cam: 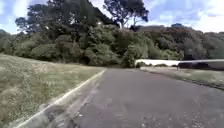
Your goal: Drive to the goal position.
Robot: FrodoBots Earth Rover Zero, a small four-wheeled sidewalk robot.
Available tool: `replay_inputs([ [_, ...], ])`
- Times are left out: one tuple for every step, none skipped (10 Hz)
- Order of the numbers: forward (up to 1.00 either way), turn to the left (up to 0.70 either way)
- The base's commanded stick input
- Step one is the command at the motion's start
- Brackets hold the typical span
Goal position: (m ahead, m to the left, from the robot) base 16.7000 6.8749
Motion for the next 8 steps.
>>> replay_inputs([
  [0.70, 0.00],
  [0.70, 0.00],
  [0.70, 0.00],
  [0.70, -0.05],
  [0.70, -0.12],
  [0.70, -0.20],
  [0.70, -0.10],
  [0.70, -0.01],
])
